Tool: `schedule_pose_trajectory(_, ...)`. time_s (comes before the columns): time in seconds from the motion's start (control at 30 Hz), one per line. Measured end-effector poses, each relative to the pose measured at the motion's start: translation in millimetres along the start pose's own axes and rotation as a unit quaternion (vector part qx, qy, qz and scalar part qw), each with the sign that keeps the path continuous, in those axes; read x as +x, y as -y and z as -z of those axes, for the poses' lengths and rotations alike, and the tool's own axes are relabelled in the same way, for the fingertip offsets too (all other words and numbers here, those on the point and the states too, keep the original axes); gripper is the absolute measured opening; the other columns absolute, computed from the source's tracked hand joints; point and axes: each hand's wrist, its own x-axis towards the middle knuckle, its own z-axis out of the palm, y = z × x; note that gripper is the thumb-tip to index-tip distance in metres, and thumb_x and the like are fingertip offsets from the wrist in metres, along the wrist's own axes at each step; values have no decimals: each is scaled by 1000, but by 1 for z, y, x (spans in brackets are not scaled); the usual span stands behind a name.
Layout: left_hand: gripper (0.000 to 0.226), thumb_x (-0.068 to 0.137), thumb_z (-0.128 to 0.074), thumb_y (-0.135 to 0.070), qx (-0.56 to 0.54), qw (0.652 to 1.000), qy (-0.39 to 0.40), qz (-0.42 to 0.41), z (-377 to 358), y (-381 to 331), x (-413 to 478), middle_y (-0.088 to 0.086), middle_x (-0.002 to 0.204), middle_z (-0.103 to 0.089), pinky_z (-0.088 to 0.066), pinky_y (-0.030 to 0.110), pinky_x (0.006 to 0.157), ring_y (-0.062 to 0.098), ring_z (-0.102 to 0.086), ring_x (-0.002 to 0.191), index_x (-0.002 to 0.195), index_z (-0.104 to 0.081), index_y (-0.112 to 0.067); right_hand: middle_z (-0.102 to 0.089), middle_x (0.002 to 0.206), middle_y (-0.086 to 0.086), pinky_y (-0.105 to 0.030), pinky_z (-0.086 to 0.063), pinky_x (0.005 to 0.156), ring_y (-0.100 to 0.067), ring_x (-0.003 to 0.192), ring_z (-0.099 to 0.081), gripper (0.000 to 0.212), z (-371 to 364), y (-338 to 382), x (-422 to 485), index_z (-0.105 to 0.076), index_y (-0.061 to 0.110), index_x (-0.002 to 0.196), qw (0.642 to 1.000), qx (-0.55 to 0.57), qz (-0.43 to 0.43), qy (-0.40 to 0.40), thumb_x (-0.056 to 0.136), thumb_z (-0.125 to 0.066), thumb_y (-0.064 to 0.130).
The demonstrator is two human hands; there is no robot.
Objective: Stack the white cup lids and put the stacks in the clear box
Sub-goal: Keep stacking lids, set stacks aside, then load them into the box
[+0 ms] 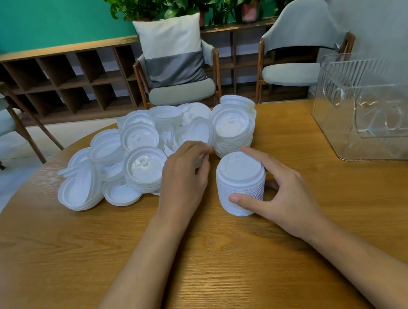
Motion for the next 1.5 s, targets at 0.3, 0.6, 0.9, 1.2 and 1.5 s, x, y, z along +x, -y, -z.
schedule_pose_trajectory(0.3,14,90,-81,-12,-213,963,3,167,20,-21,-5,-11,86,-71,-55,21,78,12,-68,85,89,-69,-18,-53,141,29,-24,-48,103,9,134,-45,87,2,-1,0,-48,44,149,999,-31,-3,-9,72,-83,61)
schedule_pose_trajectory(0.6,34,75,-94,-22,-273,938,-1,215,24,-24,-3,1,75,-62,-51,30,67,11,-56,70,81,-63,-12,-56,140,26,-26,-51,101,6,133,-49,84,5,-1,-1,-50,42,148,999,-41,1,-21,73,-86,58)
schedule_pose_trajectory(0.9,26,93,-80,-21,-394,876,-49,273,33,-28,1,4,101,-78,-64,44,84,23,-78,90,115,-68,-16,-56,136,27,-23,-49,100,5,130,-50,81,6,2,-2,-51,43,145,999,-32,-2,-19,73,-87,57)
schedule_pose_trajectory(1.2,22,103,-65,-16,-396,878,51,266,26,-31,-1,2,108,-80,-62,32,82,23,-74,103,122,-75,-19,-58,141,21,-31,-50,106,-3,135,-53,96,6,5,-1,-34,44,156,1000,27,6,-6,77,-89,45)
schedule_pose_trajectory(1.5,28,103,-58,-48,-298,927,134,185,19,-34,-8,-12,113,-69,-47,15,88,6,-63,113,118,-78,-35,-54,144,22,-15,-46,103,2,135,-49,84,2,5,-4,-44,39,153,999,0,37,10,79,-85,47)
